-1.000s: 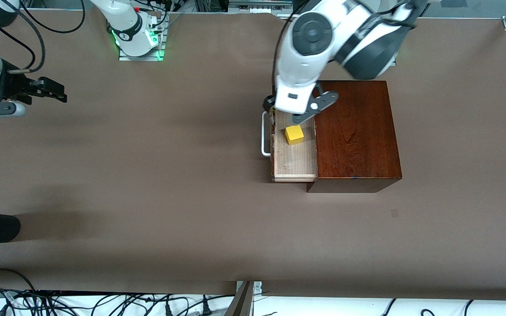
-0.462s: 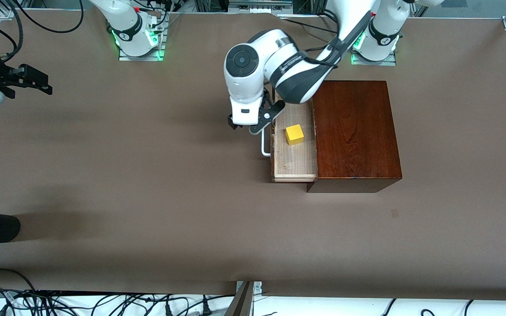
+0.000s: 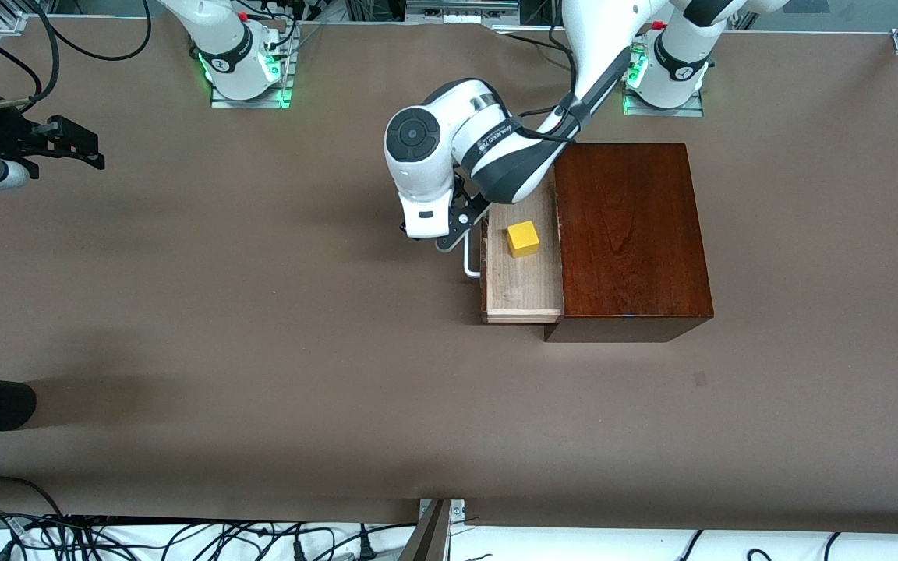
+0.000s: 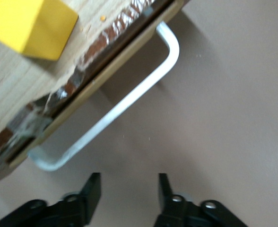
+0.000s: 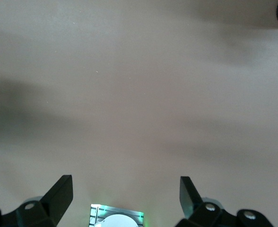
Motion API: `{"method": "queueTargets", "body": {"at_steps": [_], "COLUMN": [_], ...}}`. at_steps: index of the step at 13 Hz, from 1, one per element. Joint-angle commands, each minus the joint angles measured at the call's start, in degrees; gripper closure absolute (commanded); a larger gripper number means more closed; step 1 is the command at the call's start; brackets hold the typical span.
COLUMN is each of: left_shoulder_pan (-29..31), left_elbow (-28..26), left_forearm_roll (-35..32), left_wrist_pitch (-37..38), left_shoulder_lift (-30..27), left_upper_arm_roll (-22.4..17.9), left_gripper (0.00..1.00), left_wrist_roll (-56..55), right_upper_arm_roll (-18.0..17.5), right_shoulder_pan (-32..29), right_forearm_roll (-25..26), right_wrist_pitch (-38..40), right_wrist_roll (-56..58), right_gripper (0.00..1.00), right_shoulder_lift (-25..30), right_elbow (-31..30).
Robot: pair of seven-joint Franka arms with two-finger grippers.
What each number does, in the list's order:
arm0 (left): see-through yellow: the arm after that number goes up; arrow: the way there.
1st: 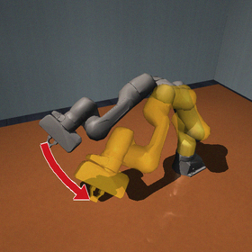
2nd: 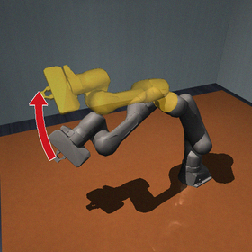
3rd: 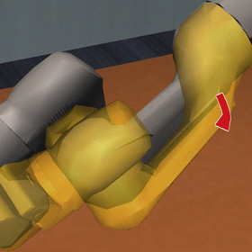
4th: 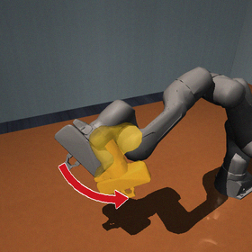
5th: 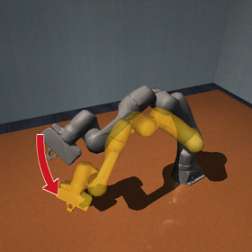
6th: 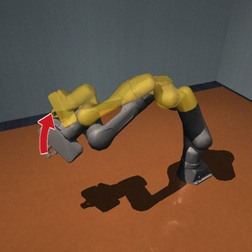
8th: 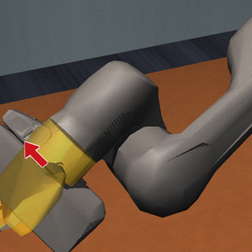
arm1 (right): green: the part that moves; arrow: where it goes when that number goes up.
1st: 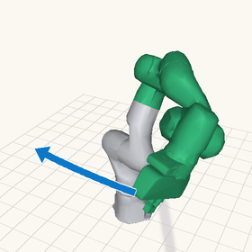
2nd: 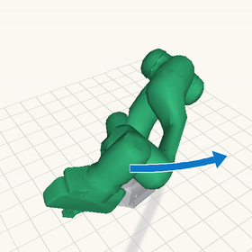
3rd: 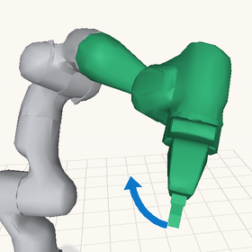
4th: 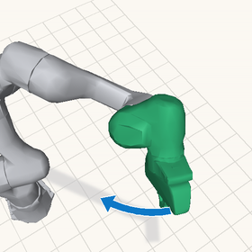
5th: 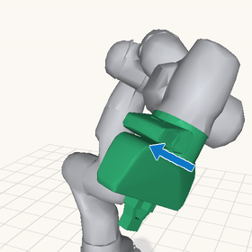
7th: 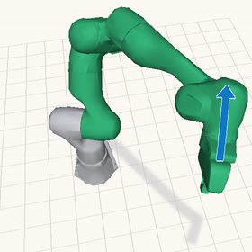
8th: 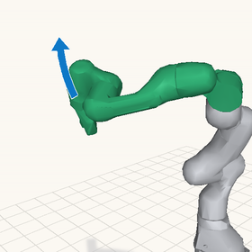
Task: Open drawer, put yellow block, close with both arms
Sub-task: 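Push the drawer shut into the box with the left gripper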
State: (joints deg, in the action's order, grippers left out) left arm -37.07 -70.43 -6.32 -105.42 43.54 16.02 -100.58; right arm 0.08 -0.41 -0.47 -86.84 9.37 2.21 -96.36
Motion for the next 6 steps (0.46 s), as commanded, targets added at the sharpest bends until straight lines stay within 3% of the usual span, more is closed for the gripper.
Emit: {"method": "queueTargets", "body": {"at_steps": [1, 6], "left_shoulder_pan": [-1.1, -0.8], "left_elbow": [0.9, 0.8], "left_forearm_roll": [-3.4, -3.2], "left_wrist_pitch": [0.9, 1.1], "left_shoulder_lift": [1.5, 1.6], "left_upper_arm_roll": [-0.7, -3.1], "left_gripper": [1.0, 1.0], "left_wrist_roll": [-1.6, -1.9], "right_upper_arm_roll": [-1.0, -2.0], "right_shoulder_pan": [-0.8, -0.7], "right_forearm_roll": [-0.4, 0.6], "right_wrist_pitch": [-1.3, -4.2], "right_wrist_roll": [-1.7, -1.1], "right_gripper": [0.0, 0.0], "right_shoulder_lift": [-0.4, 0.3], "right_elbow": [1.3, 1.5]}}
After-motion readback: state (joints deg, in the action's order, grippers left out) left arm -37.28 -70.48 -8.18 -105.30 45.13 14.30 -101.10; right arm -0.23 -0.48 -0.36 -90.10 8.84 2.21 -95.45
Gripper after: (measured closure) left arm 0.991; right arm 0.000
